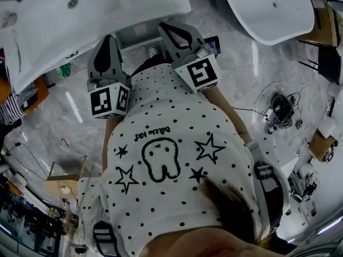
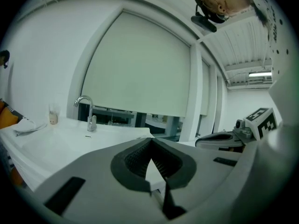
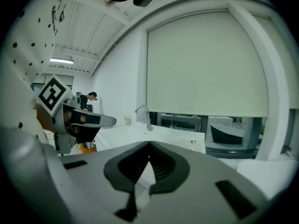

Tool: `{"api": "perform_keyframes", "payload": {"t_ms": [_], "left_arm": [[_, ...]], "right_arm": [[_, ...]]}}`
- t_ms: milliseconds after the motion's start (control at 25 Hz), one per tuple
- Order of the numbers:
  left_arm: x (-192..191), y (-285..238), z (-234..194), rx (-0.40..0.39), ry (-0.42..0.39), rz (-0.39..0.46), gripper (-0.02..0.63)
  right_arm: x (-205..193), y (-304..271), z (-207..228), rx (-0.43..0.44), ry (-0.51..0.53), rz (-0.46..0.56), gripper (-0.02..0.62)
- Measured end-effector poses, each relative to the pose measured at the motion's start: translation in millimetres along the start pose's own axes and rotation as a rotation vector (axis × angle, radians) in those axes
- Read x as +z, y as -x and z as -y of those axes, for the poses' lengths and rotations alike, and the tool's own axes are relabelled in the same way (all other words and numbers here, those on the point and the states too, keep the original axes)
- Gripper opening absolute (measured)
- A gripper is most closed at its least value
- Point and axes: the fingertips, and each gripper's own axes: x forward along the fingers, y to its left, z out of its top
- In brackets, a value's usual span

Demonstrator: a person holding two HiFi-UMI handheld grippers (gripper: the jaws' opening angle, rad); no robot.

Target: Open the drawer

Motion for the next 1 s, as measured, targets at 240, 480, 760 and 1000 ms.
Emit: {"api": "perform_keyframes", "payload": {"t_ms": [240,480,760,1000], "left_arm": [[1,-1,10,0.018,-0.01,0.002,0.005],[6,-4,21,0.05,0.014,0.018,0.005],[10,-15,51,0.04,0.004,0.013,0.005],[8,-16,76,0.037,-0.007,0.01,0.005]], "right_arm": [[-5,4,6,0.008,0.018,-0.004,0.014],[-3,13,20,0.017,0.03,-0.006,0.014],[4,26,26,0.074,0.119,-0.017,0.014],[4,39,34,0.092,0.156,-0.006,0.014]]}}
